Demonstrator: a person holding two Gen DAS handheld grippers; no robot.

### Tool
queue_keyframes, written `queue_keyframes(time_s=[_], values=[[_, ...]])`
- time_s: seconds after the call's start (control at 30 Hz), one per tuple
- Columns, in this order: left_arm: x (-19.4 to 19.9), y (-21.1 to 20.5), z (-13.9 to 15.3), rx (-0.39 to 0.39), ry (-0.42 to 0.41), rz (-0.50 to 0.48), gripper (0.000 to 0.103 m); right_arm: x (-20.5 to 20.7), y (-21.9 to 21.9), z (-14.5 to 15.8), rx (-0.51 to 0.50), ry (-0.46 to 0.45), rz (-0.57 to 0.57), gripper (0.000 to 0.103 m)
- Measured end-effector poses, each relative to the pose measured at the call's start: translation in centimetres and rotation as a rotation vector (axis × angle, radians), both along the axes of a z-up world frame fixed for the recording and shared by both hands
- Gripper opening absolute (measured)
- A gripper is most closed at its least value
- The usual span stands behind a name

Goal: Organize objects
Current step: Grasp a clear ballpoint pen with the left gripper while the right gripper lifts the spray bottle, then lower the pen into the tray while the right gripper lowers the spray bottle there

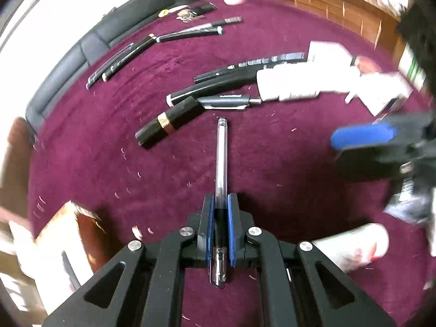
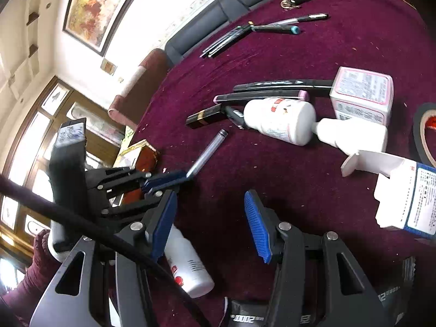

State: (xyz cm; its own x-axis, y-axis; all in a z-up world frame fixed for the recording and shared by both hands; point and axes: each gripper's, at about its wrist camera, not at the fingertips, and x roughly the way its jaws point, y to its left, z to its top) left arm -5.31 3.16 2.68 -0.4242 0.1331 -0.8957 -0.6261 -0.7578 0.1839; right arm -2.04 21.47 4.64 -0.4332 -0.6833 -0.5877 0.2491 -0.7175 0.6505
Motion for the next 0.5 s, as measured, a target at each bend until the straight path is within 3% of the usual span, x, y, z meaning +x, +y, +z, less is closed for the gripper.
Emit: queue_keyframes(time_s=[0.1,0.2,0.33,0.43,0.47,0.5], values=[[1.4,-2.2,1.0,0.086,-0.028,0.052,0.006,1.5,-2.2,1.5,0.099,0.053,0.072,0.051],[2.9,-3.8,1.5,0.107,-0.038,0.071,0.006,3.4,-5.6,2.4,0.262,0.097,0.168,0.051],[3.5,-4.9,2.1,0.153,-0.043,0.097,0.006,5.3,-10.1,1.4,0.533,0.153,0.263,0.051],[4.0,-5.7,2.9,0.213,-0.036,0.113,0.006,5.5,-11.5,0.4,0.636,0.168,0.261,0.050],[3.7,-6.0,3.0,0.232,-0.038,0.118,0.006,5.2,-11.7,0.0,0.660,0.151,0.256,0.048],[3.8,-6.4,3.2,0.255,-0.037,0.123,0.006,5.0,-11.7,-0.2,0.678,0.141,0.242,0.038]])
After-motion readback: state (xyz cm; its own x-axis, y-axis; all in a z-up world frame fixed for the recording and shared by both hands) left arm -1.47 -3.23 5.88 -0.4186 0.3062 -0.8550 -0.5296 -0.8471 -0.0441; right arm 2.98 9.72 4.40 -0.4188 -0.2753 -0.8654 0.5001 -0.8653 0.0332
